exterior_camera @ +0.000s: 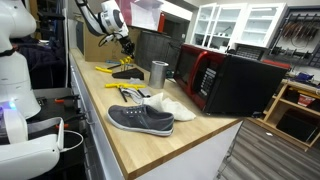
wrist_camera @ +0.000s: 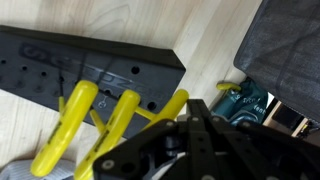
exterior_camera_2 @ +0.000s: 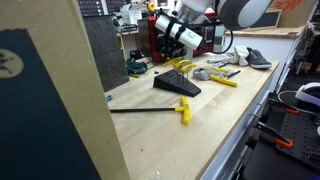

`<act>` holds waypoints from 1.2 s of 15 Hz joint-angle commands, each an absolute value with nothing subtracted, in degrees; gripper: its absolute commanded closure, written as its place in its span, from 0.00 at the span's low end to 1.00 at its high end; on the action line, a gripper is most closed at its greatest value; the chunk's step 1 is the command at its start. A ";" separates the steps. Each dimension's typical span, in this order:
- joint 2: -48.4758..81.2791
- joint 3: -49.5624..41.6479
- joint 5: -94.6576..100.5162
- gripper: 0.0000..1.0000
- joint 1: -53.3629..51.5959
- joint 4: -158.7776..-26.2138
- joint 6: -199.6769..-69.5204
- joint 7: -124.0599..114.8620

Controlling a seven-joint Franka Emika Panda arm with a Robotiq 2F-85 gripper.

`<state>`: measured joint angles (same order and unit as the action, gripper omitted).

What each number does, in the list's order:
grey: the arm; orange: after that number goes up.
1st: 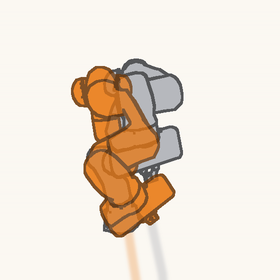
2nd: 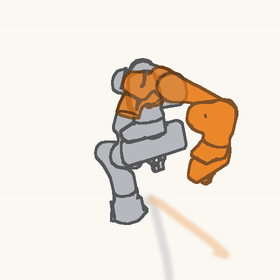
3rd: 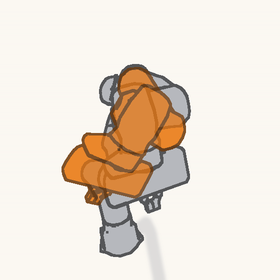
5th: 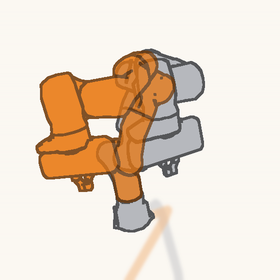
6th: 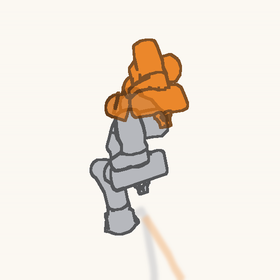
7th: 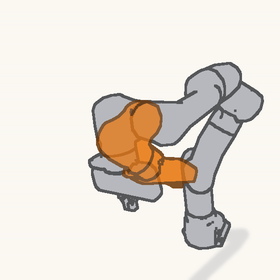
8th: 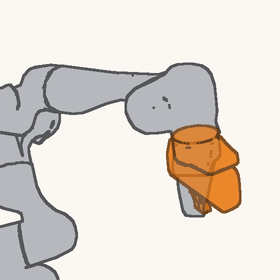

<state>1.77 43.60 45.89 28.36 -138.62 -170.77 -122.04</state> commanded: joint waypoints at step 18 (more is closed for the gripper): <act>-9.27 44.71 38.90 1.00 27.47 -146.70 -179.87 -117.31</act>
<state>-3.30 44.86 37.47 27.21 -143.99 -176.40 -116.18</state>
